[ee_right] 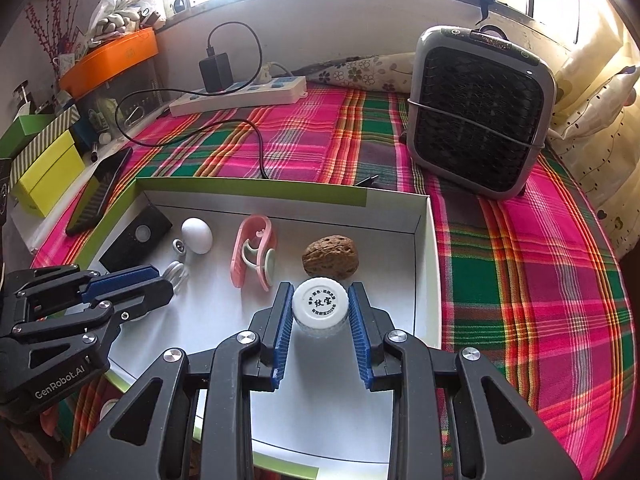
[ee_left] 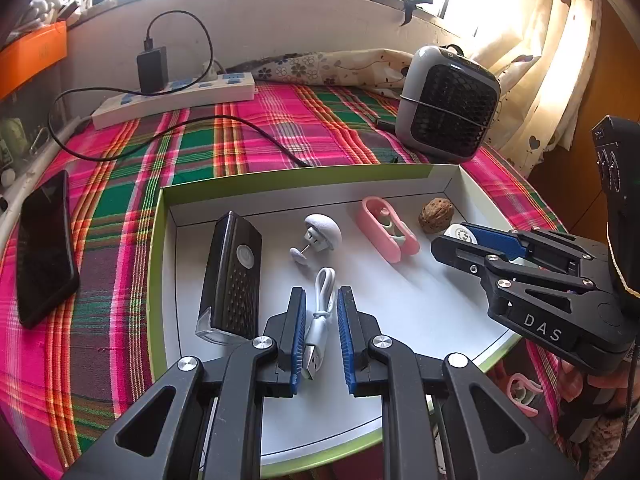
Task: Organize objects
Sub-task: 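Lower the cable and jar into the box with both tools, then open both tools releasing the cable and jar, then withdraw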
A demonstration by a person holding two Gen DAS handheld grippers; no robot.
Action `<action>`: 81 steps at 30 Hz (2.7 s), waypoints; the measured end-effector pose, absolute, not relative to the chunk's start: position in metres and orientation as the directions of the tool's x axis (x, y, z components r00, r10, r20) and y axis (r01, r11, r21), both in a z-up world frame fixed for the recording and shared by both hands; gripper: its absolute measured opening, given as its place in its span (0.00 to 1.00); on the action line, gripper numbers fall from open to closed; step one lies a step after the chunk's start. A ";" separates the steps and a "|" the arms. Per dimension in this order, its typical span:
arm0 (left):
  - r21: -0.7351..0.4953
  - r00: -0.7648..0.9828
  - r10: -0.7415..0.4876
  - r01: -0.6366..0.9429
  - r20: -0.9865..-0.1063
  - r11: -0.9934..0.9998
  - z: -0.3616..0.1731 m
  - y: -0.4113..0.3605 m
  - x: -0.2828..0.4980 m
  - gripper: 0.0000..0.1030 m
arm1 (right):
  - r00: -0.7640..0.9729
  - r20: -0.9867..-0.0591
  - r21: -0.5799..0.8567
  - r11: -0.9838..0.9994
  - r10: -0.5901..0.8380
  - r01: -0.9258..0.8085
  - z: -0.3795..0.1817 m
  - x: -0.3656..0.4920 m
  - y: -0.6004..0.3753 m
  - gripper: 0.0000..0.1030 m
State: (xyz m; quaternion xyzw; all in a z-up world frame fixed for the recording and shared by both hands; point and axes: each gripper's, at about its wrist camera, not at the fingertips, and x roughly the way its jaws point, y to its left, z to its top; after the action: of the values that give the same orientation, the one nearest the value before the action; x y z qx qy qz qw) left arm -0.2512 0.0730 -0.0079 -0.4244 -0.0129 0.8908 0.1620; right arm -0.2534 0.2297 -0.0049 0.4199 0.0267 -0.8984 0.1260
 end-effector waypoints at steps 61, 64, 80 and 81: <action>-0.008 -0.689 0.136 -0.185 -0.711 -0.983 0.009 0.073 -0.221 0.29 | -0.659 -0.727 0.062 -0.974 -0.194 0.218 0.010 -0.228 0.226 0.51; -0.014 -0.690 0.145 -0.191 -0.709 -0.981 0.012 0.073 -0.217 0.29 | -0.664 -0.722 0.064 -0.975 -0.194 0.215 0.013 -0.225 0.226 0.51; -0.015 -0.705 0.147 -0.190 -0.693 -0.982 0.025 0.069 -0.196 0.29 | -0.688 -0.701 0.057 -0.976 -0.188 0.209 0.026 -0.202 0.226 0.51; -0.014 -0.707 0.144 -0.187 -0.692 -0.982 0.026 0.068 -0.194 0.29 | -0.689 -0.701 0.056 -0.977 -0.186 0.207 0.027 -0.200 0.227 0.51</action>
State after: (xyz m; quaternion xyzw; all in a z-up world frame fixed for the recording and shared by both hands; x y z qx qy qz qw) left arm -0.1940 0.0684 0.0257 -0.3720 0.0286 0.9235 0.0897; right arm -0.1998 0.2269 0.0268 0.3798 0.0137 -0.9187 0.1070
